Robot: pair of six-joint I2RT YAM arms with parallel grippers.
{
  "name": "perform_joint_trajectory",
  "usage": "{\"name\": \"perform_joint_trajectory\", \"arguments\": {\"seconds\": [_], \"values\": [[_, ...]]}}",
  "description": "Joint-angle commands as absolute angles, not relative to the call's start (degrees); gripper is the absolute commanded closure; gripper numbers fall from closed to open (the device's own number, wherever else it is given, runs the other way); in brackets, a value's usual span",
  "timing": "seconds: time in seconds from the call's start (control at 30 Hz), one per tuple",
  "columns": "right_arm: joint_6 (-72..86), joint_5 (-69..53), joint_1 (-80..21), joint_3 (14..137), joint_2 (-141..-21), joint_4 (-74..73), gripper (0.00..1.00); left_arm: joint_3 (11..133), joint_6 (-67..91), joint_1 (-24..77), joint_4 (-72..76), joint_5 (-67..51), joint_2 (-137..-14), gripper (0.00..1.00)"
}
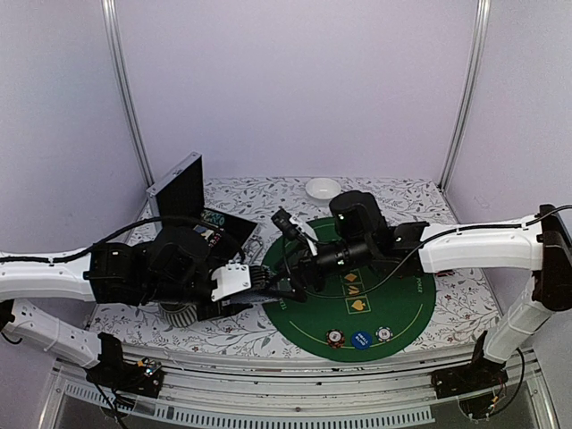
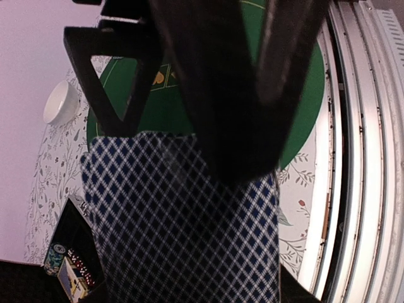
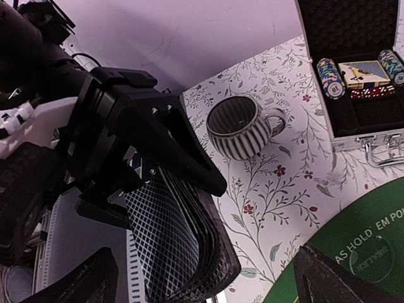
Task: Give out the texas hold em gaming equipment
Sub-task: Pick up the poker card from the face-down deck piles.
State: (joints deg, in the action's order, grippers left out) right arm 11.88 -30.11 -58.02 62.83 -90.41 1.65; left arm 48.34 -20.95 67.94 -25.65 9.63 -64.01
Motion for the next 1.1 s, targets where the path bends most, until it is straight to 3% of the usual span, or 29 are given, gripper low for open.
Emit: {"name": "perform_joint_trajectory", "arguments": {"seconds": [0.0, 0.23, 0.8, 0.93, 1.07], "values": [[17.45, -30.95, -59.24, 64.12, -94.03, 10.04, 0.01, 48.69, -20.98, 66.98, -24.59, 9.11, -62.37, 0.46], [22.69, -28.66, -59.21, 65.55, -98.49, 10.54, 0.01, 48.53, -20.92, 66.96, -24.37, 9.52, -61.66, 0.46], [20.05, -20.74, -59.24, 64.44, -92.36, -1.76, 0.02, 48.35, -21.11, 66.95, -23.99, 10.29, -61.27, 0.46], [19.89, -22.89, -59.21, 65.30, -92.12, -2.36, 0.06, 48.28, -21.20, 66.97, -23.99, 10.61, -61.23, 0.47], [19.84, -25.15, -59.24, 66.12, -91.60, -2.51, 0.17, 48.10, -21.27, 66.97, -23.82, 10.98, -61.26, 0.46]]}}
